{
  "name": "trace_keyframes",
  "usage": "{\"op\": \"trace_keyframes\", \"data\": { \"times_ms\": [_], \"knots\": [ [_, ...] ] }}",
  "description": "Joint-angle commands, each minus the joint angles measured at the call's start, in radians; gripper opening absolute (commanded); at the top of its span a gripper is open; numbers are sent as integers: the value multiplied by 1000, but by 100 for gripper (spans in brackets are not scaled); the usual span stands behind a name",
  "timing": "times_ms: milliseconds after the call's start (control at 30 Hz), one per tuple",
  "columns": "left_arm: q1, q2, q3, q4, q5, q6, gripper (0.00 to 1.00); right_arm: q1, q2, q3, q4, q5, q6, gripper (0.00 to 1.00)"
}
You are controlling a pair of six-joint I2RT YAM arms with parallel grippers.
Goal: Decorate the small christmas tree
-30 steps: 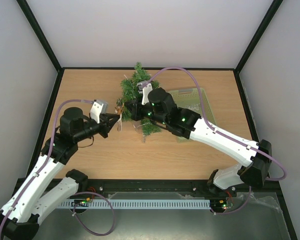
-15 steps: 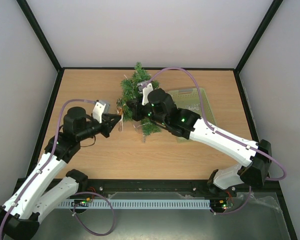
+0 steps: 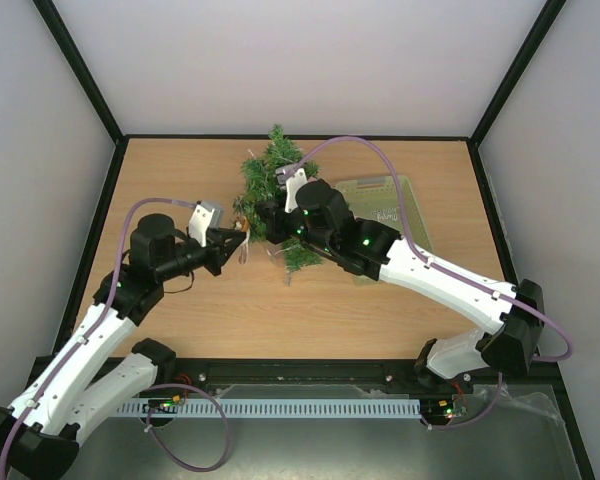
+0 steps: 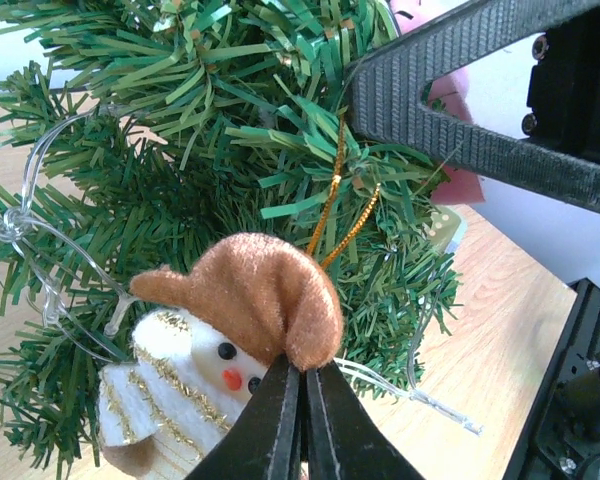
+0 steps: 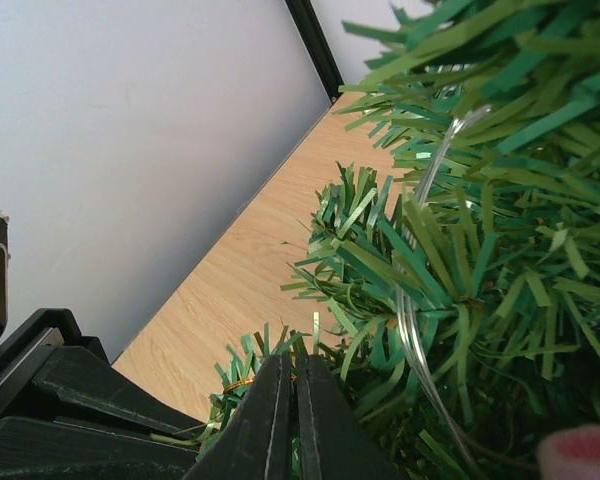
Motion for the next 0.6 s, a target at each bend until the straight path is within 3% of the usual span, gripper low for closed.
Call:
{"op": "trace_keyframes", "data": {
  "times_ms": [0, 267, 333, 567],
  "knots": [
    [-6, -11, -8, 14, 10, -6, 7, 5, -35, -15, 23, 27, -21, 2],
    [-6, -37, -9, -4, 36, -28, 34, 5, -38, -12, 35, -6, -13, 8],
    [-5, -46, -8, -8, 36, -31, 37, 5, -41, -16, 36, -7, -11, 13],
    [-6, -53, 7, -37, 34, -25, 40, 6, -57, -25, 38, -22, 4, 14]
  ]
}}
